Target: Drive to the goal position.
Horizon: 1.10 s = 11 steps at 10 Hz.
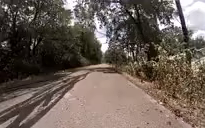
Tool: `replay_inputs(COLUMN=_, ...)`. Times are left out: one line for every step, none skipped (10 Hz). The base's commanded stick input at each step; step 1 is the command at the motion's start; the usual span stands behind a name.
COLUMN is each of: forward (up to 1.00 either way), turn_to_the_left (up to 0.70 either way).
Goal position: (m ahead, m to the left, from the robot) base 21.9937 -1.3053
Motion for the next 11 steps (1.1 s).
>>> replay_inputs(forward=0.70, turn_to_the_left=0.00)
replay_inputs(forward=0.70, turn_to_the_left=0.00)
replay_inputs(forward=0.70, turn_to_the_left=0.00)
replay_inputs(forward=0.70, turn_to_the_left=0.00)
replay_inputs(forward=0.70, turn_to_the_left=0.00)
replay_inputs(forward=0.70, turn_to_the_left=0.00)
replay_inputs(forward=0.70, turn_to_the_left=0.00)
replay_inputs(forward=0.70, turn_to_the_left=0.00)
replay_inputs(forward=0.70, turn_to_the_left=0.00)
replay_inputs(forward=0.70, turn_to_the_left=0.00)
replay_inputs(forward=0.70, turn_to_the_left=0.00)
